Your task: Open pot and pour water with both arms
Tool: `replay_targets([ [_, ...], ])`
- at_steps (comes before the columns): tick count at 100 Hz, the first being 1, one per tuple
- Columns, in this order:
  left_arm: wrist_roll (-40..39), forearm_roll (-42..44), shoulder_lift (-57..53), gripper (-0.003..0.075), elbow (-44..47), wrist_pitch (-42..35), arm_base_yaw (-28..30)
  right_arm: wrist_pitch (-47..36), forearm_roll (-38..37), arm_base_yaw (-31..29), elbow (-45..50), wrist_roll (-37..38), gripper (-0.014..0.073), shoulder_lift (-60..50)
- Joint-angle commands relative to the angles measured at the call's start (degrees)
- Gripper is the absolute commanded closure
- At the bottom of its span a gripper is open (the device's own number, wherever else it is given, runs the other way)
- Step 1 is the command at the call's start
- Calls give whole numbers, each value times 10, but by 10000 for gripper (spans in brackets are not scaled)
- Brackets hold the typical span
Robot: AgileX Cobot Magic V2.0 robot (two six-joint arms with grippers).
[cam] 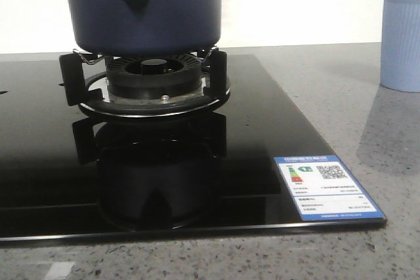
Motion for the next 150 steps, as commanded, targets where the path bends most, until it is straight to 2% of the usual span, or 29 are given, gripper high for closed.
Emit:
replay_targets([
  [1,-59,51,-18,741,21,-26,12,5,12,0,-16,-5,653,4],
  [14,-61,56,-74,741,69,-22,30,5,12,0,-16,-5,653,4],
  [19,-61,56,-93,741,68,28,36,5,12,0,-16,-5,653,4],
  [38,-61,39,-100,741,68,96,45,5,12,0,-16,-5,653,4],
  [113,-61,39,-100,741,68,97,45,5,12,0,-16,-5,653,4],
  [126,-61,39,-100,741,68,97,45,31,12,0,-16,-4,653,4],
  [137,-61,39,-100,741,68,97,45,11,14,0,-14,-3,653,4],
  [150,-61,39,-100,741,68,97,45,-3,59,8,1,-26,653,5],
])
